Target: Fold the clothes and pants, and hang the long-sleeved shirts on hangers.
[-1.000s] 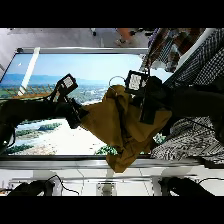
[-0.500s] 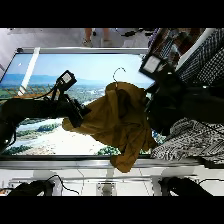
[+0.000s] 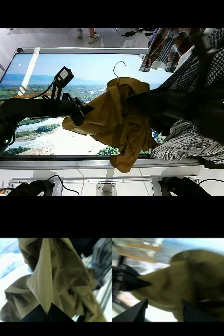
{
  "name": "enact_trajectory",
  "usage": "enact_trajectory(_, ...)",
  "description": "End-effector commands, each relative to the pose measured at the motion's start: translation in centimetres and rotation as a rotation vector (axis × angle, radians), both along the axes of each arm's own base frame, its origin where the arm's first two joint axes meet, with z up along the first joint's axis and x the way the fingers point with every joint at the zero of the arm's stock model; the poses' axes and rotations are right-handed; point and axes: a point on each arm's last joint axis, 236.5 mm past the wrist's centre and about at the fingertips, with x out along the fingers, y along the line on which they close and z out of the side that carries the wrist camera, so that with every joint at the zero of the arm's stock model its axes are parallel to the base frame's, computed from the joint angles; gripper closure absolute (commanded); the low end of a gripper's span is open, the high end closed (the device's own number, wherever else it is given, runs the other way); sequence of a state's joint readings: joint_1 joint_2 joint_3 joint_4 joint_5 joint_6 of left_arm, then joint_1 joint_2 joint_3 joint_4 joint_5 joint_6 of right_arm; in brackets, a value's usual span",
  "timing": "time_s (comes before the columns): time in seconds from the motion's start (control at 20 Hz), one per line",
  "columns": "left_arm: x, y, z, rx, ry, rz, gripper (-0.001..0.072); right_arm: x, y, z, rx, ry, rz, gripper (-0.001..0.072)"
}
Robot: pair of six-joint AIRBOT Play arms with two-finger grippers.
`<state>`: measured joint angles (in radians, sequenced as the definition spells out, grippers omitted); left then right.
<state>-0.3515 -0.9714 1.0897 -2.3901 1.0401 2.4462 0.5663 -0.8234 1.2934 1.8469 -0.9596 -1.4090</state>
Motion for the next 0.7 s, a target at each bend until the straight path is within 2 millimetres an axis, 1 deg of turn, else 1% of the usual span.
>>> enact_trajectory(0.0,-0.4,-0.9,1.5,-0.072,0.006,-0.005,0.0677,2.1,3.3,-2.1,0.384,0.146,-0.142,0.0194)
enact_trajectory(0.05,-0.5,-0.8,1.7,-0.075,0.001,-0.005,0.0677,3.1,3.6,-2.5,0.497,0.154,-0.189,0.0194)
enact_trajectory(0.1,-0.7,-0.8,2.0,-0.077,-0.006,-0.006,0.0676,4.0,3.7,-2.4,0.635,0.143,-0.231,0.0194)
enact_trajectory(0.15,-0.8,-0.8,2.3,-0.079,-0.012,-0.008,0.0677,4.7,3.5,-2.3,0.756,0.136,-0.261,0.0194)
enact_trajectory(0.2,-1.1,-0.8,2.5,-0.082,-0.019,-0.012,0.0677,5.2,3.4,-2.6,0.840,0.153,-0.285,0.0194)
enact_trajectory(0.25,-1.3,-1.0,2.7,-0.084,-0.024,-0.017,0.0677,5.7,3.6,-3.9,0.860,0.195,-0.307,0.0194)
enact_trajectory(0.3,-1.7,-1.2,2.9,-0.086,-0.028,-0.027,0.0677,6.2,4.0,-5.0,0.845,0.211,-0.318,0.0193)
enact_trajectory(0.35,-2.0,-1.4,3.0,-0.087,-0.030,-0.036,0.0676,6.7,4.2,-5.5,0.846,0.202,-0.324,0.0191)
enact_trajectory(0.4,-2.3,-1.7,3.0,-0.086,-0.030,-0.048,0.0676,7.2,4.4,-4.8,0.877,0.165,-0.320,0.0191)
enact_trajectory(0.45,-2.6,-2.0,3.0,-0.087,-0.030,-0.058,0.0677,7.5,4.4,-3.7,0.921,0.116,-0.308,0.0192)
enact_trajectory(0.5,-2.9,-2.2,3.0,-0.087,-0.030,-0.067,0.0676,7.4,4.8,-2.9,0.950,0.092,-0.294,0.0195)
enact_trajectory(0.55,-3.0,-2.4,3.0,-0.087,-0.029,-0.073,0.0677,7.4,5.3,-3.1,0.941,0.100,-0.288,0.0196)
enact_trajectory(0.6,-3.2,-2.5,3.0,-0.087,-0.029,-0.079,0.0677,7.4,5.8,-3.6,0.920,0.117,-0.285,0.0218)
enact_trajectory(0.65,-3.3,-2.6,3.0,-0.087,-0.028,-0.080,0.0676,7.4,6.1,-4.1,0.906,0.126,-0.285,0.0332)
